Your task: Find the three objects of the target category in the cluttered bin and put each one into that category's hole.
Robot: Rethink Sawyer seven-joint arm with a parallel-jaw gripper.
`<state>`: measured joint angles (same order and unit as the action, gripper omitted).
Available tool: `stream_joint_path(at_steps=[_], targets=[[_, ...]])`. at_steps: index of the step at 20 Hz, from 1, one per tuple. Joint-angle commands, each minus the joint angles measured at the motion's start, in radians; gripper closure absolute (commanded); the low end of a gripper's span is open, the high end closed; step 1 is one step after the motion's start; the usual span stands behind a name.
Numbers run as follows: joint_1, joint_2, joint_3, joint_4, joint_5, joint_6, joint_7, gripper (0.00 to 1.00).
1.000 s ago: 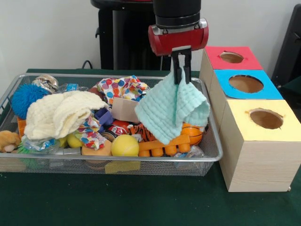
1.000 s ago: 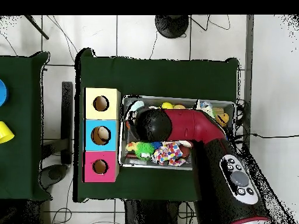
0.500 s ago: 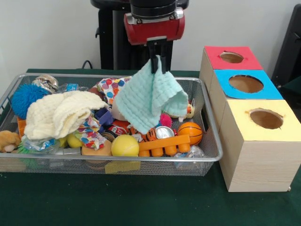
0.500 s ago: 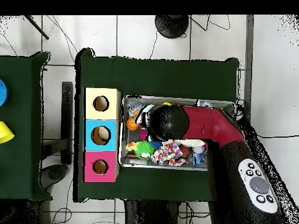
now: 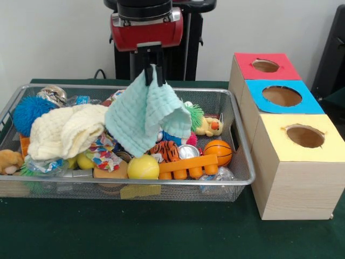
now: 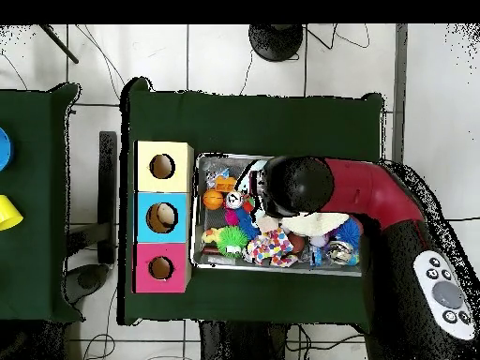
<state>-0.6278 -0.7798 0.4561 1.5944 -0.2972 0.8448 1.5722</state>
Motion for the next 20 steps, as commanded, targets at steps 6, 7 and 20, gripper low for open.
stream_joint_path(at_steps=[6,7,20], targets=[[-0.072,0.072,0.139,-0.112,-0.066,0.193,-0.323,1.0],[-0.078,0.077,0.145,-0.117,-0.067,0.2,-0.33,1.0],[-0.144,0.148,0.214,-0.167,-0.101,0.235,-0.394,1.0]])
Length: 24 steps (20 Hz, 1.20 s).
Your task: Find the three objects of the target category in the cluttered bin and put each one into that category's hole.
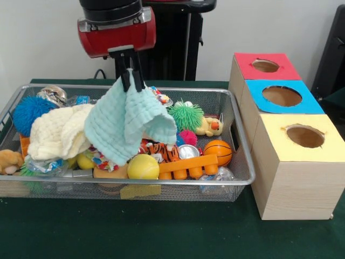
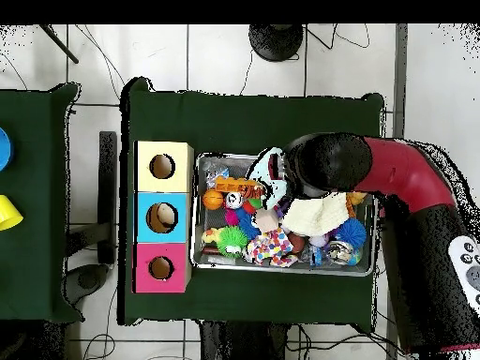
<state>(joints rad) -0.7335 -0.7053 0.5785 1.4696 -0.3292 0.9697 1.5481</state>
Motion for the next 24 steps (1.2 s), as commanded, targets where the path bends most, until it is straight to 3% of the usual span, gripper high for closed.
stream_joint_path(at_steps=[1,12,13,24], targets=[[-0.042,0.079,0.097,-0.045,-0.072,0.11,-0.373,1.0],[-0.045,0.09,0.124,-0.055,-0.099,0.129,-0.356,1.0],[-0.044,0.088,0.123,-0.054,-0.1,0.13,-0.353,0.0],[-0.046,0.087,0.138,-0.048,-0.114,0.112,-0.341,0.0]])
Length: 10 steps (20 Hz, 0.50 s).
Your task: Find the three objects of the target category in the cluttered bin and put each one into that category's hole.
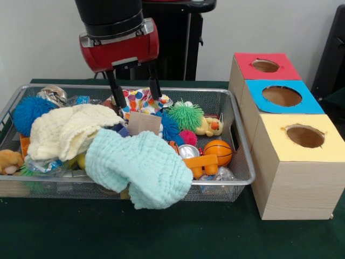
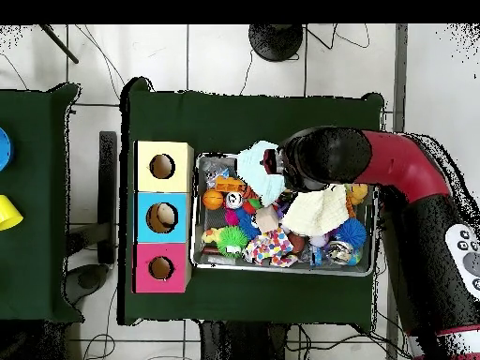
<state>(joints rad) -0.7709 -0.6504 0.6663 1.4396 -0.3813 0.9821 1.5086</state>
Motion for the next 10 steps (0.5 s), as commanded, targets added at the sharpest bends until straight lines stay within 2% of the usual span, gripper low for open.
stream_joint_path(at_steps=[1,10], targets=[[-0.015,0.028,0.05,-0.007,-0.063,0.095,-0.302,0.0],[-0.012,0.024,0.053,0.001,-0.075,0.071,-0.287,0.0]])
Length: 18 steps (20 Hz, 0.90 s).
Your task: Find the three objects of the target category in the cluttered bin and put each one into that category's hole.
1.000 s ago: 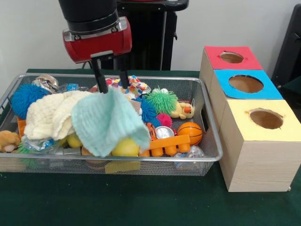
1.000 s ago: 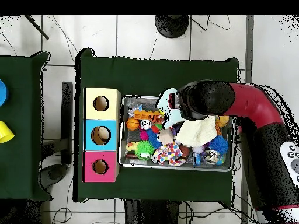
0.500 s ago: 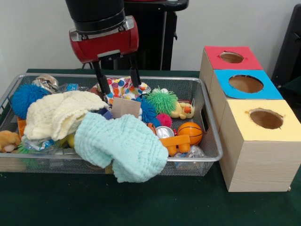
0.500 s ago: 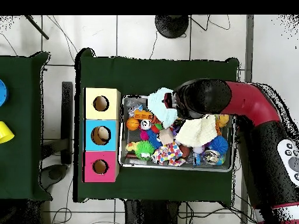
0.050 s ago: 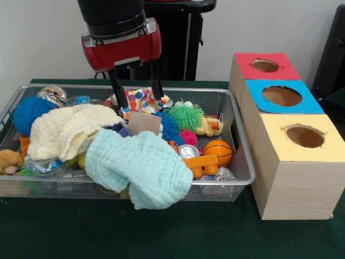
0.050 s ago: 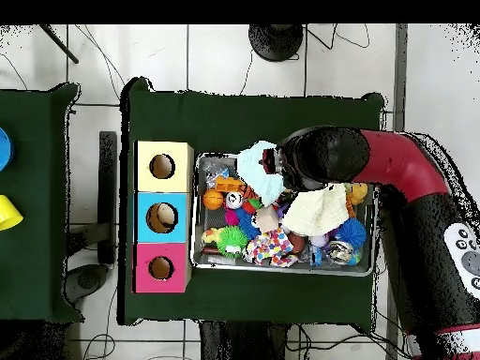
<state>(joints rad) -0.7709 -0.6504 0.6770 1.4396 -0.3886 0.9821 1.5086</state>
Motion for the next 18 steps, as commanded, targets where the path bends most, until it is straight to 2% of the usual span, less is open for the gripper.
stream_joint_path(at_steps=[1,4,8,12,18], targets=[[-0.01,0.023,0.043,0.005,-0.07,0.061,-0.281,0.0],[-0.004,0.036,0.042,0.022,-0.083,0.013,-0.257,0.0],[0.015,0.029,0.039,0.018,-0.088,0.021,-0.23,0.0],[0.034,-0.009,0.023,0.042,-0.096,0.031,-0.185,0.0],[0.098,-0.029,-0.034,0.038,-0.164,0.0,-0.095,0.0]])
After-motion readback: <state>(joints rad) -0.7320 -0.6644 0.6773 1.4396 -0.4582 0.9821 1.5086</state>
